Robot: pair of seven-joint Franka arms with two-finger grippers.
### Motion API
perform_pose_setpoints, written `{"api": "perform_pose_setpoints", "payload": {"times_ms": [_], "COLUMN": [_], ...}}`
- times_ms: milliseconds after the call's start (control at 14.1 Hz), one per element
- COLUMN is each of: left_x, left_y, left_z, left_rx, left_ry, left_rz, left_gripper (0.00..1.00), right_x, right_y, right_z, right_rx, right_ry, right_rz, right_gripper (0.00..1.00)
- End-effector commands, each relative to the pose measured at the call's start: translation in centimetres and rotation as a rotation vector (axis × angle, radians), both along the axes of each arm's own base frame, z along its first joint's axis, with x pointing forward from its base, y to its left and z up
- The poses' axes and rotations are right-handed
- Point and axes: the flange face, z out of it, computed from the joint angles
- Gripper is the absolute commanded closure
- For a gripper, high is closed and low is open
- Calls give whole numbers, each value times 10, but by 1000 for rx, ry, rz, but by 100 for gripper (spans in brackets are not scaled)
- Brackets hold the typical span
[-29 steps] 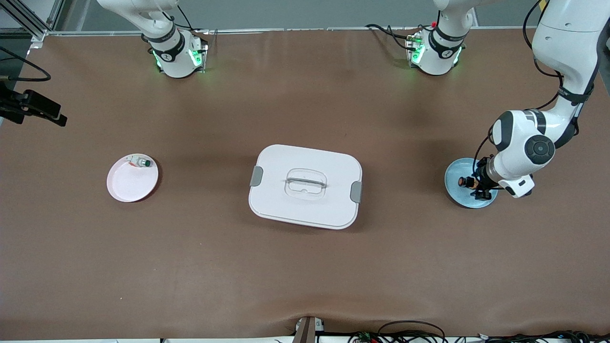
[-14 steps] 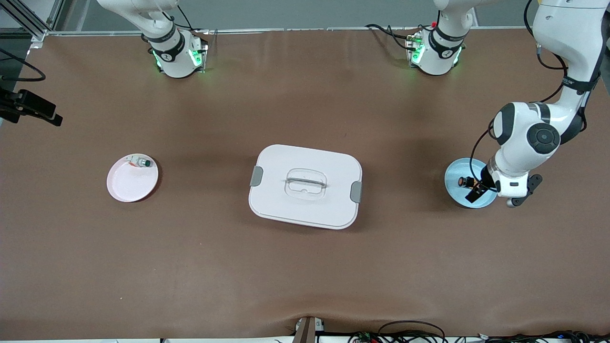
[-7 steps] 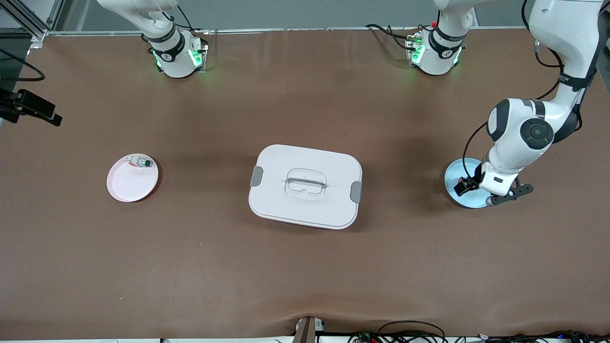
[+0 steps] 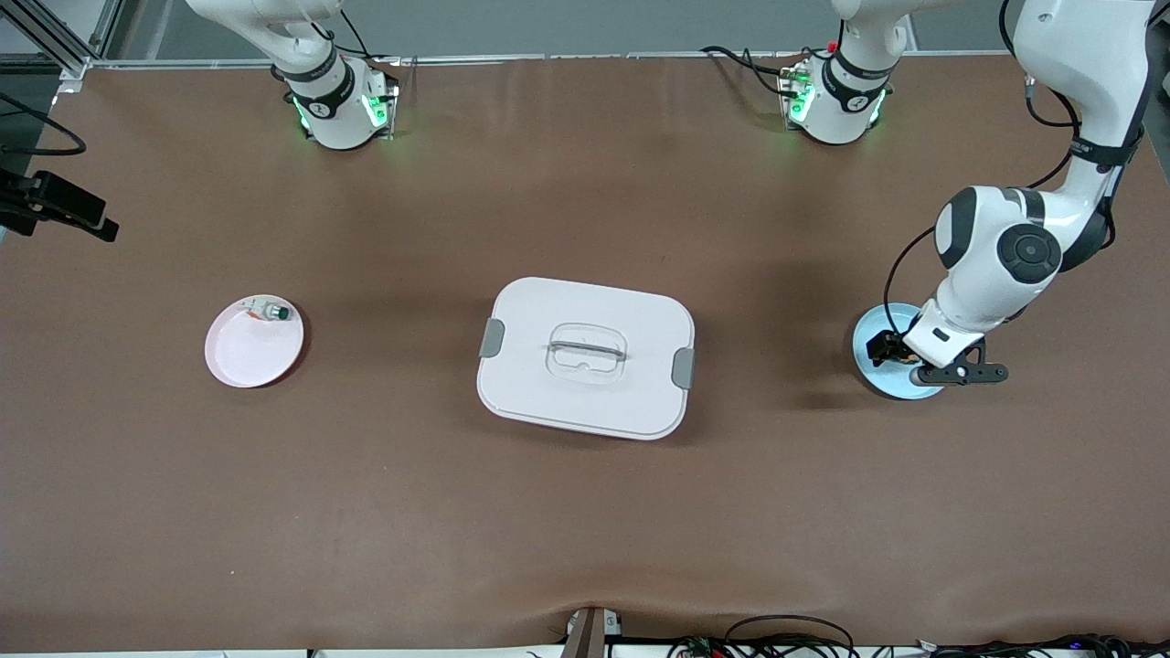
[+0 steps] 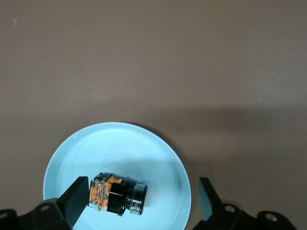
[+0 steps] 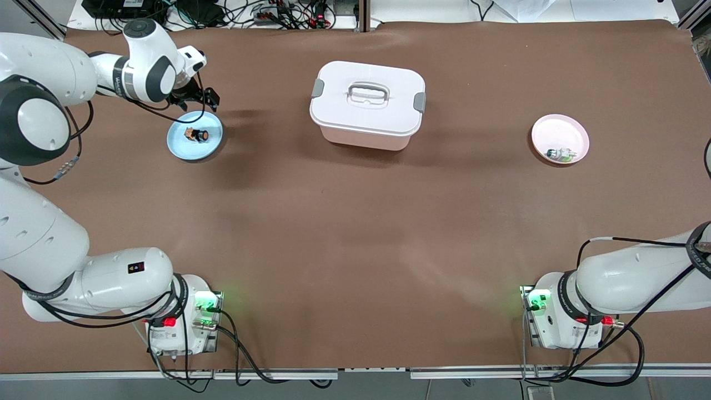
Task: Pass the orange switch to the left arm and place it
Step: 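Open the left gripper and lift it off the switch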
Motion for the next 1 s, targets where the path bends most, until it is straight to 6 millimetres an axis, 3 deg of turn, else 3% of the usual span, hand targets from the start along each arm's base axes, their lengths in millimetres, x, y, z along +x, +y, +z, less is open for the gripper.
{"api": "perform_pose_setpoints", "payload": {"times_ms": [0, 498, 924], "left_x": [9, 12, 11], "left_y": [-13, -13, -13], "left_z": [26, 93, 107], "left_rx": [-15, -2, 3], "left_ry": [-49, -164, -180], "left_rz": [7, 70, 84], "left_gripper": [0, 0, 0], "right_x": [-6, -6, -5], "right_y": [-1, -1, 0], "right_z": [6, 7, 5], "right_rx": [6, 6, 6], "right_ry": [-8, -9, -5], "right_rz": [-7, -7, -5], "right_gripper": [0, 0, 0]}}
